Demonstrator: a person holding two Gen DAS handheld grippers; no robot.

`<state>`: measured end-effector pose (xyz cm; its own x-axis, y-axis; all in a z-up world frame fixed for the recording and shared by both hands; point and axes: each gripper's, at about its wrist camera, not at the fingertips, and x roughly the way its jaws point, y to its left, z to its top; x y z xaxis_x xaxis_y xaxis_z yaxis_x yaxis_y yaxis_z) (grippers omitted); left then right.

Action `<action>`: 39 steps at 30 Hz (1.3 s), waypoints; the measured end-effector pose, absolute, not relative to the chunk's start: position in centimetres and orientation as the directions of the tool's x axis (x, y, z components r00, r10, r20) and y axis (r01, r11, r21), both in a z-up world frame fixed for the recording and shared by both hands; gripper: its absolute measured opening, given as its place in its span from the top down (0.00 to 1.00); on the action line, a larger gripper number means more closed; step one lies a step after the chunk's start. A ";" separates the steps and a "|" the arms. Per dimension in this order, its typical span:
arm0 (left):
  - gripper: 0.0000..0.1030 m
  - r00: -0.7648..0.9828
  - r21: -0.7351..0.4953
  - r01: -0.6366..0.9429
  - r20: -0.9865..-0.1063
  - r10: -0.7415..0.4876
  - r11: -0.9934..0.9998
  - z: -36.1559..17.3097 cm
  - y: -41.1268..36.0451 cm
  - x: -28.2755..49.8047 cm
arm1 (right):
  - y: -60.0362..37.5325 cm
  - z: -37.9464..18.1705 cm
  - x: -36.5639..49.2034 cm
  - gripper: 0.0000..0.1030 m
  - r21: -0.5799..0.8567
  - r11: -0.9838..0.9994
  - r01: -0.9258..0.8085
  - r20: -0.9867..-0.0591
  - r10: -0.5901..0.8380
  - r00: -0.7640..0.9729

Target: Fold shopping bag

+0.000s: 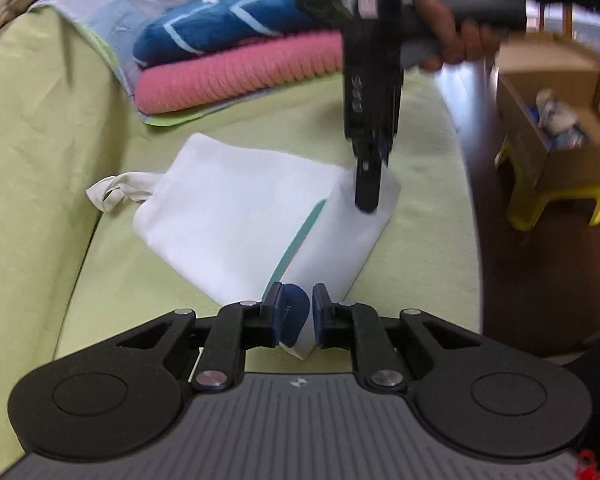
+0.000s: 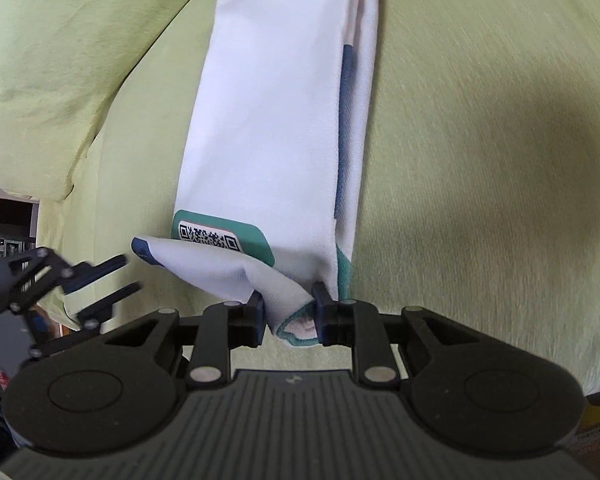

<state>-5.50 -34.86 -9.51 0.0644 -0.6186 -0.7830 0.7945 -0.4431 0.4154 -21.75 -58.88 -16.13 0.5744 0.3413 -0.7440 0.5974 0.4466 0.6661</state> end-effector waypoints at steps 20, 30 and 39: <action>0.89 0.096 0.331 0.887 -0.814 -0.573 -0.322 -12.3 -37.2 -4.0 | -42.2 -11.5 -21.6 0.63 -0.066 0.730 0.680 -0.601 -0.573 0.557; 0.89 0.098 0.312 0.906 -0.812 -0.575 -0.286 -12.3 -37.3 -3.9 | -40.0 -15.2 -18.0 0.84 -0.380 0.745 0.549 -0.507 -0.664 0.550; 0.89 0.097 0.283 0.928 -0.811 -0.578 -0.242 -12.3 -37.4 -3.6 | -41.9 -15.7 -18.5 0.81 -0.303 0.777 0.553 -0.528 -0.619 0.581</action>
<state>-3.64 -37.44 -12.26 0.0970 -0.5775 -0.8106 0.9281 -0.2417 0.2832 -18.47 -41.91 -15.73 0.5809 -0.6193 -0.5282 0.5527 0.7765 -0.3026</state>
